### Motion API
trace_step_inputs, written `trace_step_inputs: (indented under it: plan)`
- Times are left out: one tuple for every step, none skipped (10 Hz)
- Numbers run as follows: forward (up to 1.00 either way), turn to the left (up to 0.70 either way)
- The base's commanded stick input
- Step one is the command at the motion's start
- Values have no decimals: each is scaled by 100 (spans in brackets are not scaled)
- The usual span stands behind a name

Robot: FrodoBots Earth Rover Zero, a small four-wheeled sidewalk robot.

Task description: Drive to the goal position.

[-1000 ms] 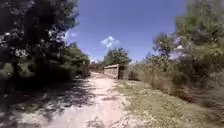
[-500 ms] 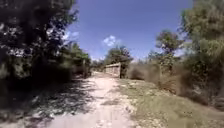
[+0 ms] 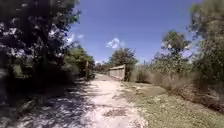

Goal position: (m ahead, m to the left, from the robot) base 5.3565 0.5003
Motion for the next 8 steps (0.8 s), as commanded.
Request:
trace_step_inputs:
  plan:
    - [70,0]
    - [70,0]
    - [70,0]
    - [70,0]
    - [70,0]
    - [70,0]
    - [70,0]
    - [70,0]
